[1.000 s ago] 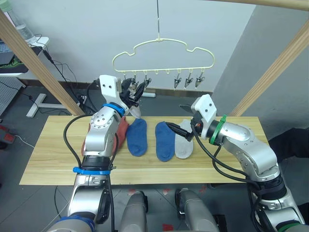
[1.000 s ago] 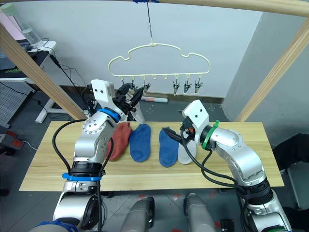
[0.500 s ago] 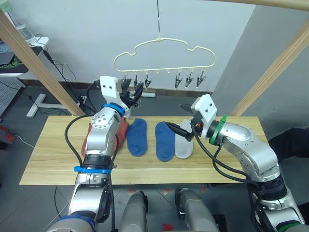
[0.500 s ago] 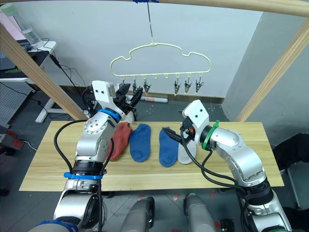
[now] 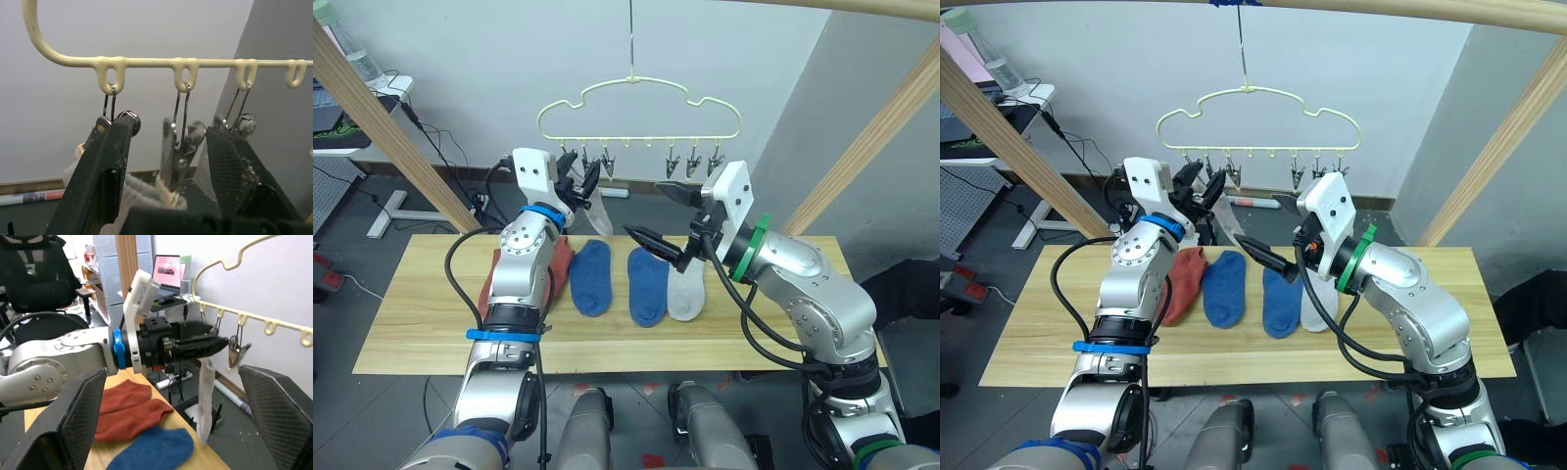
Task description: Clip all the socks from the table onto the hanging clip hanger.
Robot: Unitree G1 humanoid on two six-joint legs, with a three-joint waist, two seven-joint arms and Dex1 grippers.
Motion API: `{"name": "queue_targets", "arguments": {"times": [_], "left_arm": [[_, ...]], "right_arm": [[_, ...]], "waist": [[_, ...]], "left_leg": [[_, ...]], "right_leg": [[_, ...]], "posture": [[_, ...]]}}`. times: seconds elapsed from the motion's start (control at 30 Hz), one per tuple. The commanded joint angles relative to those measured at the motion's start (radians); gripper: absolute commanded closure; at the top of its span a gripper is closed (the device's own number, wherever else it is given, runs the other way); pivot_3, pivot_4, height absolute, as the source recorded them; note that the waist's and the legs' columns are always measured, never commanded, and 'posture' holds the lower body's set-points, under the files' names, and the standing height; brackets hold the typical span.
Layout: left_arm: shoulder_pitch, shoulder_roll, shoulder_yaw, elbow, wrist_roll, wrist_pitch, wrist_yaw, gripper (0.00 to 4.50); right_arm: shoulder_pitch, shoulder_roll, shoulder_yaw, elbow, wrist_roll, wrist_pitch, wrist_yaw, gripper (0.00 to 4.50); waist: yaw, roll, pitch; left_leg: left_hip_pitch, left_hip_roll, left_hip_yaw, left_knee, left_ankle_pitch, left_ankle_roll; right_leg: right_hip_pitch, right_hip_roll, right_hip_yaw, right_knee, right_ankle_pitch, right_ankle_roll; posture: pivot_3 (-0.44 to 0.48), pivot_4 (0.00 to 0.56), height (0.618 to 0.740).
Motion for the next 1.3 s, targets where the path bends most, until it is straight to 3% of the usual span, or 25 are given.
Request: {"name": "queue_targets", "arguments": {"times": [0.03,0.13,0.3,0.9,1.0,1.3], "left_arm": [[-0.023,0.002,0.01,-0.014,0.005,-0.034,0.002,1.9],[-0.026,0.002,0.009,-0.009,0.005,-0.043,0.0,2.08],[-0.033,0.002,0.006,0.0,0.007,-0.05,-0.003,3.34],[-0.047,0.007,0.004,0.022,0.01,-0.05,-0.014,3.34],[-0.048,0.005,0.003,0.021,0.0,-0.05,-0.032,3.71],[-0.045,0.008,0.006,-0.007,-0.009,0.02,-0.033,3.75]], "right_arm": [[-0.013,-0.008,-0.018,-0.042,0.008,-0.005,-0.009,0.0],[-0.014,-0.011,-0.02,-0.038,0.007,-0.006,-0.013,0.0],[-0.012,-0.015,-0.018,-0.033,0.007,-0.01,-0.017,0.0],[-0.016,-0.017,-0.013,-0.02,-0.001,-0.02,-0.018,0.0],[-0.017,-0.017,-0.013,-0.019,-0.002,-0.021,-0.017,0.0],[0.004,-0.029,-0.007,-0.01,-0.012,-0.025,-0.013,0.0]], "waist": [[0.0,0.0,0.0],[0.0,0.0,0.0],[0.0,0.0,0.0],[0.0,0.0,0.0],[0.0,0.0,0.0],[0.0,0.0,0.0]], "left_leg": [[0.0,0.0,0.0,0.0,0.0,0.0],[0.0,0.0,0.0,0.0,0.0,0.0],[0.0,0.0,0.0,0.0,0.0,0.0],[0.0,0.0,0.0,0.0,0.0,0.0],[0.0,0.0,0.0,0.0,0.0,0.0],[0.0,0.0,0.0,0.0,0.0,0.0]], "right_leg": [[0.0,0.0,0.0,0.0,0.0,0.0],[0.0,0.0,0.0,0.0,0.0,0.0],[0.0,0.0,0.0,0.0,0.0,0.0],[0.0,0.0,0.0,0.0,0.0,0.0],[0.0,0.0,0.0,0.0,0.0,0.0],[0.0,0.0,0.0,0.0,0.0,0.0]], "posture": [[-0.064,0.266,0.74],[-0.064,0.266,0.74],[-0.063,0.265,0.74],[-0.06,0.26,0.74],[-0.06,0.259,0.74],[-0.054,0.255,0.74]]}}
